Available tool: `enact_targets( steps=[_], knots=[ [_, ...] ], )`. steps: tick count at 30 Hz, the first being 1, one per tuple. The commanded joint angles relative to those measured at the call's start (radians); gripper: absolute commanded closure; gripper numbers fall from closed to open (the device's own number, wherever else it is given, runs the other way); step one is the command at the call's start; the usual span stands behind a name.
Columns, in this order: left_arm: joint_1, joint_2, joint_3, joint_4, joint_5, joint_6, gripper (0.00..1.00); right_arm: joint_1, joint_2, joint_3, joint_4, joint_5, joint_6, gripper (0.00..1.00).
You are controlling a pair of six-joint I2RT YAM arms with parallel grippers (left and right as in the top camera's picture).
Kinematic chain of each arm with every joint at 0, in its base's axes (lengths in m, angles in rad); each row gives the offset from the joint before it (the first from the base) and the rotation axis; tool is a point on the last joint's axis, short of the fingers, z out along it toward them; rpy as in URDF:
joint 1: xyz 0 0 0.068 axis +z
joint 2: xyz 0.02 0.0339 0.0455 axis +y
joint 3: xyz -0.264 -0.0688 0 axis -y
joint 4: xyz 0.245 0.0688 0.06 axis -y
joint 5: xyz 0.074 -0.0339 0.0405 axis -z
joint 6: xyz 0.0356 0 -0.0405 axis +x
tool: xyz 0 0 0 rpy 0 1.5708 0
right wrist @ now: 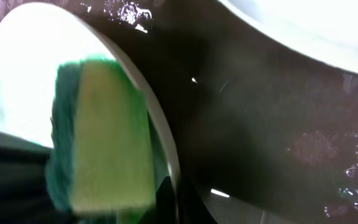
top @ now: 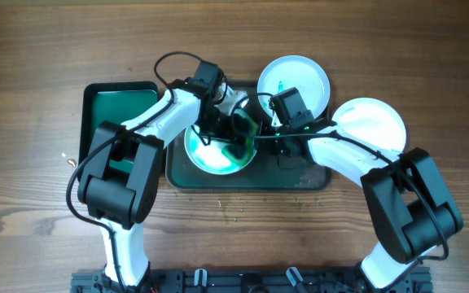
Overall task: Clean dirty plates on tray and stack at the side
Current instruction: 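Scrub the held plate with the sponge in the left gripper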
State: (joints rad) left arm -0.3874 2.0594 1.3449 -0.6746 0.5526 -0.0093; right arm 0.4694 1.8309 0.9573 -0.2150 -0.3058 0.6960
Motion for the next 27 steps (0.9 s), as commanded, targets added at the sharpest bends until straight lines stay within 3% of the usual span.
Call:
enact_targets(
  steps=[1,10,15,18,22,27],
  knots=[
    [-0.005,0.016,-0.001,0.095,-0.208,-0.18,0.96,0.0,0.019,-0.007,-0.002,0.008,0.011,0.96],
    [-0.005,0.011,0.002,0.046,-0.883,-0.303,0.96,0.0,0.019,-0.007,-0.002,0.008,0.01,0.96],
    [-0.005,0.008,0.002,-0.069,-1.094,-0.388,0.96,0.0,0.019,-0.007,-0.002,0.008,0.011,0.95],
    [-0.005,0.008,0.002,-0.151,-1.081,-0.4,0.96,0.0,0.019,-0.007,-0.001,0.008,0.011,0.96],
    [-0.005,0.008,0.002,-0.249,-0.948,-0.352,0.96,0.0,0.019,-0.007,-0.001,0.007,0.011,0.96],
    [-0.005,0.008,0.002,-0.318,-0.536,-0.027,0.96,0.0,0.019,-0.007,0.001,0.004,0.011,0.96]
  ],
)
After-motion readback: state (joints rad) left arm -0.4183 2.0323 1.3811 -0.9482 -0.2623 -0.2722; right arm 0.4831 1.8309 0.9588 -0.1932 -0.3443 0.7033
